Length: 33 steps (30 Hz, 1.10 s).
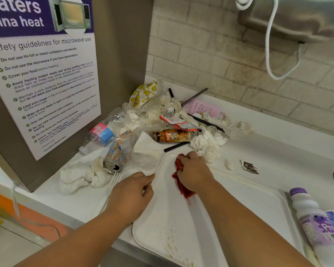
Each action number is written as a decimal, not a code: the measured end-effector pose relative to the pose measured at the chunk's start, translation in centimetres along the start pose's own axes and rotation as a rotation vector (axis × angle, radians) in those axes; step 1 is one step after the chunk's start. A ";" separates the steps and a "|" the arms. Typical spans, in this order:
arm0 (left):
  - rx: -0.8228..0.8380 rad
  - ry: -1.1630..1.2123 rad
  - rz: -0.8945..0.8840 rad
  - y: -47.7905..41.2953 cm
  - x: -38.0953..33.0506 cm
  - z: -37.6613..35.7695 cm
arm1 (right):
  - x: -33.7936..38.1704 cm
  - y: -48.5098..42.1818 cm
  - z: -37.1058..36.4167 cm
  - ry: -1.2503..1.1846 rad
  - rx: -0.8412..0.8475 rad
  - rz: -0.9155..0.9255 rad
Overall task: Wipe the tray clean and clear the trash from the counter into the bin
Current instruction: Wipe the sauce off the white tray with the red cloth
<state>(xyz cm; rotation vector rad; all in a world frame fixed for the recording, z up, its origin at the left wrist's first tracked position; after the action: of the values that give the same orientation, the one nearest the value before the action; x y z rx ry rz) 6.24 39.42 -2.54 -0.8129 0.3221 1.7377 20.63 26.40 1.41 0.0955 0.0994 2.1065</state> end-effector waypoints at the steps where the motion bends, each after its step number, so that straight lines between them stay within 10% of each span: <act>1: -0.002 0.007 0.003 0.0 0.0 0.0 | -0.3 -0.1 0.1 -0.024 0.001 -0.044; 20: -0.011 0.015 -0.001 -0.2 0.0 -0.2 | 1.1 -0.7 -0.5 -0.032 -0.048 0.092; 26: -0.018 -0.005 0.002 -0.1 0.0 -0.2 | -0.7 0.6 0.2 -0.231 0.181 0.312; 33: -0.010 -0.007 0.017 -0.2 -0.1 -0.2 | -5.1 4.1 4.3 -0.606 0.100 0.141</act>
<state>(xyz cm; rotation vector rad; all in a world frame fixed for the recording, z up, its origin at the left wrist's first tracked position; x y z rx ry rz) 6.54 39.30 -2.61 -0.8135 0.3169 1.7589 20.23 20.11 5.96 0.8111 -0.1703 2.1219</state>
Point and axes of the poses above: each hand's wrist, its own y-axis away from the middle knuckle, its own z-axis out of the back of the hand, x = y × z, the point moved 2 cm from there along -y, towards the middle knuckle, and after that the axes turned 5 degrees about y, right-handed, at the moved point
